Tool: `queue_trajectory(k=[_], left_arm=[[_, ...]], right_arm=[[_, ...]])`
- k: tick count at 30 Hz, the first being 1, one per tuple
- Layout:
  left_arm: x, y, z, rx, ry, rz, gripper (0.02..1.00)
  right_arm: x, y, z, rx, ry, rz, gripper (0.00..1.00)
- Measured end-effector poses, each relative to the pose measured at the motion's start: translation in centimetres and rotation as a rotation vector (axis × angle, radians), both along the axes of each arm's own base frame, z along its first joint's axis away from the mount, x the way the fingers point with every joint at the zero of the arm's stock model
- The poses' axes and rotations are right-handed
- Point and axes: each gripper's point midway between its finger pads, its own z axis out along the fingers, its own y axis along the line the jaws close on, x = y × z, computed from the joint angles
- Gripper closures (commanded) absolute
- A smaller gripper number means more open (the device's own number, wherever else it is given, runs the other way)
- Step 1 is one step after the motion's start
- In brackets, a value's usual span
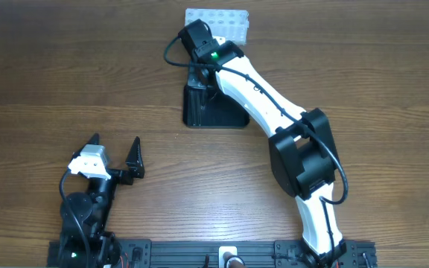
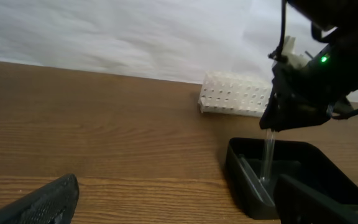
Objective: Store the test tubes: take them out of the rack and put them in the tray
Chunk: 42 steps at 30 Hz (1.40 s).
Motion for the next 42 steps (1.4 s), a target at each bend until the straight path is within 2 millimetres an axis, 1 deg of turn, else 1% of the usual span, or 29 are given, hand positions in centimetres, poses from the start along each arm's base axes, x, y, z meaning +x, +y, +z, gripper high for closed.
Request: queue_trajectory(k=[3, 7, 9, 14, 20, 22, 25, 26, 27, 28, 29, 30, 33, 35, 37, 38, 39, 42], left_arm=[[0.0, 0.0, 0.0, 0.0, 0.0, 0.0, 0.018], [0.0, 0.0, 0.0, 0.0, 0.0, 0.0, 0.018], [0.0, 0.0, 0.0, 0.0, 0.0, 0.0, 0.018], [0.0, 0.0, 0.0, 0.0, 0.0, 0.0, 0.018], [0.0, 0.0, 0.0, 0.0, 0.0, 0.0, 0.018], [0.0, 0.0, 0.0, 0.0, 0.0, 0.0, 0.018], [0.0, 0.0, 0.0, 0.0, 0.0, 0.0, 0.018], [0.0, 0.0, 0.0, 0.0, 0.0, 0.0, 0.02], [0.0, 0.0, 0.0, 0.0, 0.0, 0.0, 0.018], [0.0, 0.0, 0.0, 0.0, 0.0, 0.0, 0.018], [0.0, 0.0, 0.0, 0.0, 0.0, 0.0, 0.018], [0.0, 0.0, 0.0, 0.0, 0.0, 0.0, 0.018], [0.0, 0.0, 0.0, 0.0, 0.0, 0.0, 0.02], [0.0, 0.0, 0.0, 0.0, 0.0, 0.0, 0.018], [0.0, 0.0, 0.0, 0.0, 0.0, 0.0, 0.018], [0.0, 0.0, 0.0, 0.0, 0.0, 0.0, 0.018], [0.0, 0.0, 0.0, 0.0, 0.0, 0.0, 0.018], [0.0, 0.0, 0.0, 0.0, 0.0, 0.0, 0.018]], right_arm=[[-0.1, 0.0, -1.2, -0.012, 0.021, 0.0, 0.888], [-0.2, 0.1, -1.5, -0.008, 0.029, 0.0, 0.776], [-0.3, 0.1, -1.6, -0.011, 0.031, 0.003, 0.737], [-0.4, 0.3, -2.2, -0.018, 0.04, 0.009, 0.702], [-0.1, 0.5, -2.1, -0.016, 0.023, 0.018, 0.68], [0.2, 0.4, -1.8, -0.028, 0.003, 0.025, 0.638], [1.3, -0.1, -0.5, -0.06, -0.067, 0.024, 0.542], [2.1, -0.3, 0.4, -0.07, -0.113, 0.019, 0.448], [2.8, -0.5, 1.3, -0.079, -0.157, 0.015, 0.299], [3.9, -0.7, 2.7, -0.083, -0.221, 0.006, 0.165], [4.8, -0.7, 3.8, -0.088, -0.275, 0.006, 0.062], [6.0, -0.9, 5.4, -0.094, -0.349, 0.007, 0.009], [9.1, -1.7, 9.0, -0.117, -0.518, 0.008, 0.007], [10.6, -2.7, 10.3, -0.136, -0.583, -0.002, 0.007], [11.7, -4.1, 11.0, -0.148, -0.616, -0.015, 0.007], [12.5, -5.3, 11.4, -0.155, -0.634, -0.027, 0.009], [13.0, -6.1, 11.6, -0.154, -0.642, -0.035, 0.009], [14.4, -8.5, 11.3, -0.145, -0.644, -0.049, 0.009]])
